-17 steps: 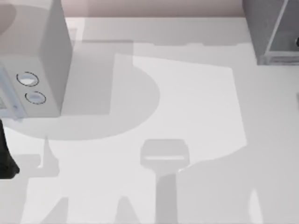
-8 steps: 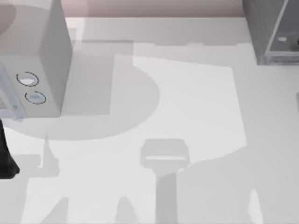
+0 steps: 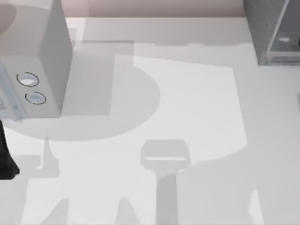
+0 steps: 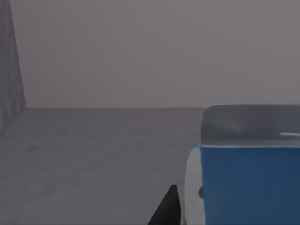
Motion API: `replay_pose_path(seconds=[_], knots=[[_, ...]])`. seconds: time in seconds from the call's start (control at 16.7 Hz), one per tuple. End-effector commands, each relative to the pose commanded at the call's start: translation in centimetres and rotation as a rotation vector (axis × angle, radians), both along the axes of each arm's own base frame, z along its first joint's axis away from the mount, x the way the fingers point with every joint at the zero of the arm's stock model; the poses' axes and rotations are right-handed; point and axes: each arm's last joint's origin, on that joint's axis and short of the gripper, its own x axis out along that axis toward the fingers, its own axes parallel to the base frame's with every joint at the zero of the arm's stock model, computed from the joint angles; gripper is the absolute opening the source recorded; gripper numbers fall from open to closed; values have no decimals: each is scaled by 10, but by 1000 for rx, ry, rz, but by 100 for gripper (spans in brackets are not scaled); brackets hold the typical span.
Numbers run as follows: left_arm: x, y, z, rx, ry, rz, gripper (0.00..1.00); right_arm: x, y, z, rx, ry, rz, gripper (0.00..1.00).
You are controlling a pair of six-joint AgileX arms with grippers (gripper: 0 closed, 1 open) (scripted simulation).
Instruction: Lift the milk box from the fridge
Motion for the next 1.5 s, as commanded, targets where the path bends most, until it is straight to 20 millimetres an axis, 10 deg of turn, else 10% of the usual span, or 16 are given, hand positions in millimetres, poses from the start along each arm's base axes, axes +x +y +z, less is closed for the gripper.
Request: replay_pose_path(seconds=[1.2,1.5], knots=[[0,0,0,0,0,0,100,-1,-1,50,3,-1,-2,0],[0,0,0,0,0,0,100,-30,0,56,-3,-19,8,0]])
